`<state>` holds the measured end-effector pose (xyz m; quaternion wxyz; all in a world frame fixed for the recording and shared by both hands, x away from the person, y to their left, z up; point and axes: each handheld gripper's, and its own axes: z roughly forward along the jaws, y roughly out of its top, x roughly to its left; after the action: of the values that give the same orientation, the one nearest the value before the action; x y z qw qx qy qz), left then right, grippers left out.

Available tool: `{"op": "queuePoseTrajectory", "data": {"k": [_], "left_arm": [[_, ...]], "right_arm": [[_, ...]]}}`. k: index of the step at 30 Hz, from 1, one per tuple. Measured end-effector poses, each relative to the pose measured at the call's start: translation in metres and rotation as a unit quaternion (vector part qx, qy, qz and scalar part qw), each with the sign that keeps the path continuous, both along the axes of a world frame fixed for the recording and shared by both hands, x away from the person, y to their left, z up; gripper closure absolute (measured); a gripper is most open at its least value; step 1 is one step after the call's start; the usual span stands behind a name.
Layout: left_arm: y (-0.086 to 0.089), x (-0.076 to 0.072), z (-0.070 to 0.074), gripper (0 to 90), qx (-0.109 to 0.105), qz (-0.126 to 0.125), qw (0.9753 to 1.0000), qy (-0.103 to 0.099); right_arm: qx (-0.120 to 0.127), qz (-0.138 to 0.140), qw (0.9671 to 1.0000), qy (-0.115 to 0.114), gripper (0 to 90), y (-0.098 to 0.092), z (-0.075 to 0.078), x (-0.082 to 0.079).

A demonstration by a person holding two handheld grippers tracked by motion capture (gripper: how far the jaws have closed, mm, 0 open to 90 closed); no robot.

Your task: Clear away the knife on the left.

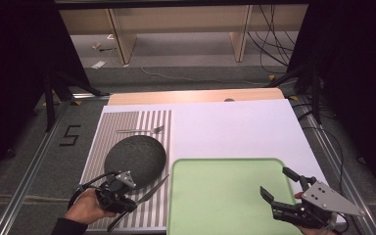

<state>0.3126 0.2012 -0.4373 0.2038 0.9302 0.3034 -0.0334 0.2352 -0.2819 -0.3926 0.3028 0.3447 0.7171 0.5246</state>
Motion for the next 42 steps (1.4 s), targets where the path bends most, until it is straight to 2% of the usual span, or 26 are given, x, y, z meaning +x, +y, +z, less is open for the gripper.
{"op": "queuePoseTrajectory", "data": {"k": [7, 8, 9, 11, 13, 16, 20, 25, 29, 35, 39, 42], "left_arm": [[-0.013, -0.003, 0.012, 80.0, -0.058, 0.016, 0.9981, -0.007], [-0.016, -0.004, 0.014, 80.1, -0.069, 0.015, 0.9975, -0.009], [-0.018, -0.005, 0.016, 80.1, -0.086, 0.002, 0.9963, -0.011], [-0.023, -0.006, 0.019, 80.1, -0.121, -0.001, 0.9927, -0.002], [-0.032, -0.009, 0.022, 80.1, -0.13, -0.008, 0.9914, -0.01], [-0.044, -0.011, 0.024, 80.1, -0.141, -0.012, 0.99, -0.006], [-0.057, -0.014, 0.025, 80.1, -0.126, -0.023, 0.9918, -0.003], [-0.069, -0.016, 0.029, 80.1, -0.132, -0.028, 0.9908, -0.002], [-0.08, -0.016, 0.031, 80.1, -0.128, -0.034, 0.9912, -0.002], [-0.093, -0.009, 0.031, 80.1, -0.118, -0.04, 0.9922, -0.005], [-0.1, -0.002, 0.032, 80.1, -0.117, -0.035, 0.9925, -0.011], [-0.105, 0.003, 0.033, 80.1, -0.104, -0.032, 0.9939, -0.018]], "right_arm": [[0.001, 0.0, 1.0, -0.001, 15.5, 0.0, 0.0, 0.0], [0.001, 0.0, 1.0, -0.001, 15.5, 0.0, 0.0, 0.0], [0.001, 0.0, 1.0, 0.0, 15.5, 0.0, 0.0, 0.0], [0.0, 0.0, 1.0, -0.001, 15.4, 0.0, 0.0, 0.0], [-0.001, 0.0, 1.0, 0.0, 15.5, 0.0, 0.0, 0.0], [-0.001, 0.0, 1.0, 0.0, 15.4, 0.0, 0.0, 0.0], [0.001, 0.0, 1.0, -0.001, 15.4, 0.0, 0.0, 0.0], [0.0, -0.001, 1.0, 0.0, 15.4, 0.0, 0.0, 0.0], [0.001, -0.002, 1.0, 0.0, 15.4, 0.0, 0.0, 0.0], [0.003, -0.002, 1.0, -0.001, 15.5, -0.001, 0.0, 0.0], [0.002, -0.002, 1.0, 0.0, 15.4, 0.0, 0.0, 0.0], [0.002, -0.002, 1.0, -0.001, 15.5, 0.0, -0.001, 0.0]]}}
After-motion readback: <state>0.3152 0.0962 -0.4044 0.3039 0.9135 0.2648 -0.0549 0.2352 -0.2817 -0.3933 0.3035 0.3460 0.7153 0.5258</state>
